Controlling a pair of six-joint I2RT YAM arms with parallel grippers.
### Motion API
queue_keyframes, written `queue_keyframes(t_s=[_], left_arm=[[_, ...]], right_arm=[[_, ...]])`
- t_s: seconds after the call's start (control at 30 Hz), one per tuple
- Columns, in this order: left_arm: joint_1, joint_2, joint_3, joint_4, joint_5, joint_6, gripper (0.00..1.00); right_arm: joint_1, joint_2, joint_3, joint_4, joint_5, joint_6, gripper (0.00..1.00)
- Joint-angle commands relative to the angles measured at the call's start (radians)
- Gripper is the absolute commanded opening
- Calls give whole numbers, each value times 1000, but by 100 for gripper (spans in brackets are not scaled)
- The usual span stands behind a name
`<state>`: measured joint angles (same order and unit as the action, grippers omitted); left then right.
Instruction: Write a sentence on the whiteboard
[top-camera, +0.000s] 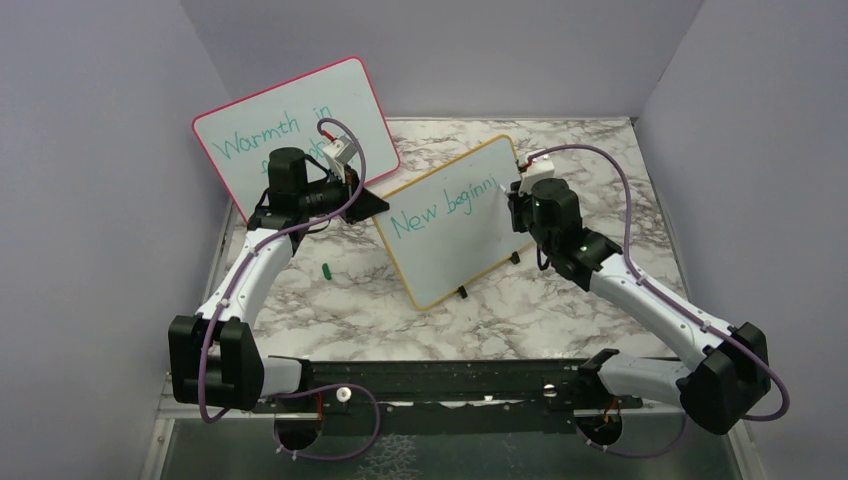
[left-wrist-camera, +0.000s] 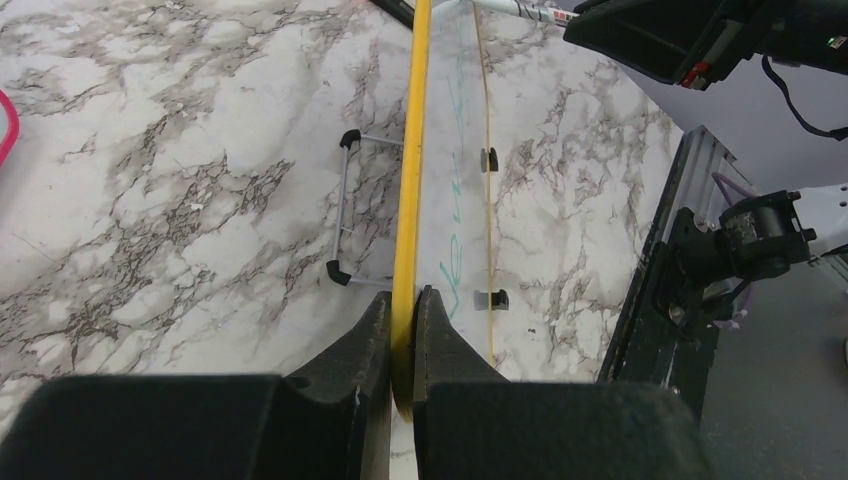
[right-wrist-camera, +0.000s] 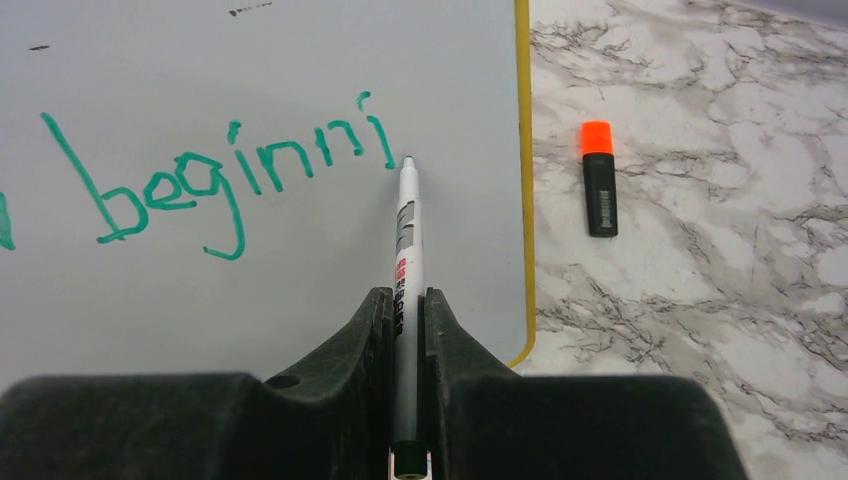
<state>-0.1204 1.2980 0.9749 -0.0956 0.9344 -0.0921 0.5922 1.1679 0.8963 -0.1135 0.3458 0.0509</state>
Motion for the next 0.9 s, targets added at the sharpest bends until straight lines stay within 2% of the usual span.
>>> queue_keyframes(t_s=[0.0, 0.87], left_arm=[[-4, 24, -8, -58, -91, 80, 0], [-5, 29, -8, -59, -88, 83, 0]], right_arm=[[-18, -15, 18, 32, -32, -18, 0], [-26, 13, 53, 105, -50, -34, 0]])
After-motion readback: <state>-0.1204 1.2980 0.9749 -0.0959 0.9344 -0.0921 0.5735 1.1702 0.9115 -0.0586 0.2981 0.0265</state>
